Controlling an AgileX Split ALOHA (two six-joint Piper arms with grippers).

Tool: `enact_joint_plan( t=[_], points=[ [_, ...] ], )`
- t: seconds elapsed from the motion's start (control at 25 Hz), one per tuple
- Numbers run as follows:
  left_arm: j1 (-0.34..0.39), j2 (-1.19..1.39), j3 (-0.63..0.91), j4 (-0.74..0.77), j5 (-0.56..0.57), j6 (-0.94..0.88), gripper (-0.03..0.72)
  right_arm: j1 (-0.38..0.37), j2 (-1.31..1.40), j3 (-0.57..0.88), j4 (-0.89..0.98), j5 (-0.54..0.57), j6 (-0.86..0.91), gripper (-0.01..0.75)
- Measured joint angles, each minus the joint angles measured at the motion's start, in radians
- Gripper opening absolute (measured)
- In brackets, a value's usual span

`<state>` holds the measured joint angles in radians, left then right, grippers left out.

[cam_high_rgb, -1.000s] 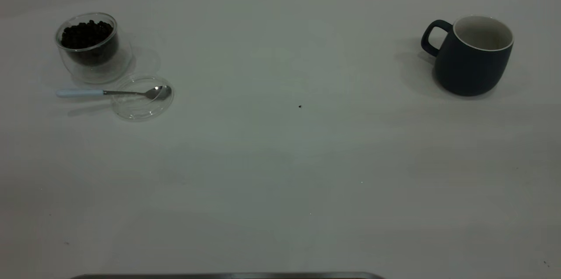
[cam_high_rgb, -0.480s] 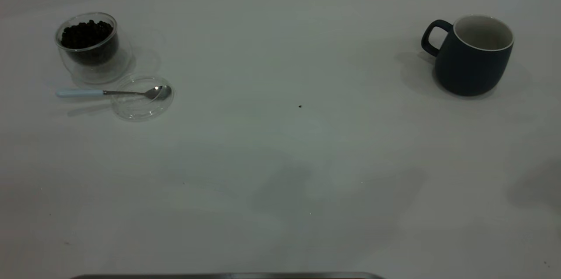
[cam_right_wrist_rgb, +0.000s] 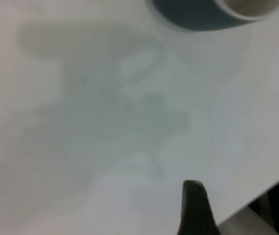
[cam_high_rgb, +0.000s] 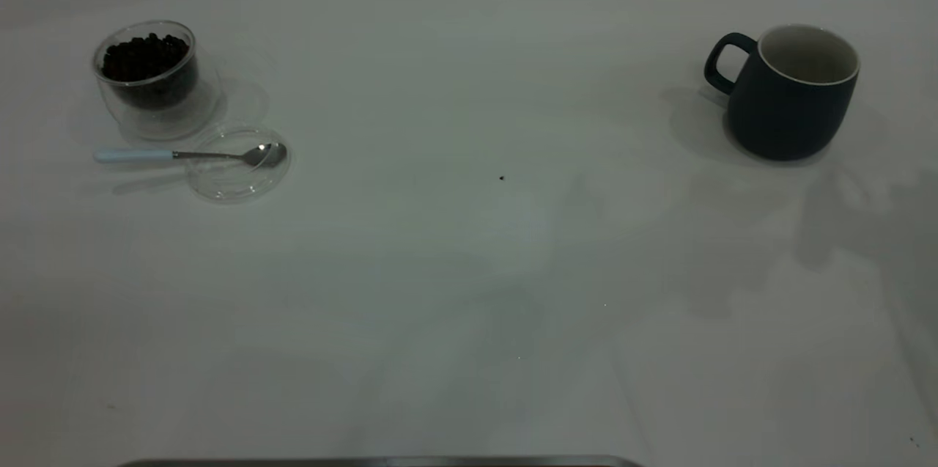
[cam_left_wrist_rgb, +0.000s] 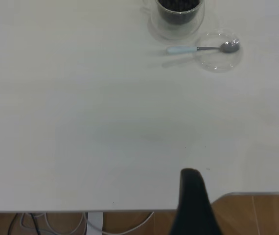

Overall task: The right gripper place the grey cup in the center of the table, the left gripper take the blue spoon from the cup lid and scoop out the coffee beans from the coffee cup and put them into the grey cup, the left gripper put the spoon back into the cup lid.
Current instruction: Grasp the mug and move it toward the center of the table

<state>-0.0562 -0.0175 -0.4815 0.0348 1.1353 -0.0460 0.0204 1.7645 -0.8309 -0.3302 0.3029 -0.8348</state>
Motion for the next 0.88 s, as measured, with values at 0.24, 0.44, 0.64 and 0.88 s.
enact_joint_plan(
  t=[0.24,0.44,0.64,0.88],
  points=[
    [0.000,0.000,0.000,0.000,0.000,0.000,0.592,0.000,0.224,-0.181,-0.050,0.049,-0.026,0.459],
    [0.000,0.000,0.000,0.000,0.000,0.001,0.592,-0.002,0.366,-0.310,-0.061,0.058,-0.062,0.459],
    [0.000,0.000,0.000,0.000,0.000,0.002,0.592,-0.004,0.494,-0.470,-0.062,0.096,-0.146,0.459],
    [0.000,0.000,0.000,0.000,0.000,0.002,0.592,-0.002,0.589,-0.591,-0.014,0.129,-0.274,0.459]
  ],
)
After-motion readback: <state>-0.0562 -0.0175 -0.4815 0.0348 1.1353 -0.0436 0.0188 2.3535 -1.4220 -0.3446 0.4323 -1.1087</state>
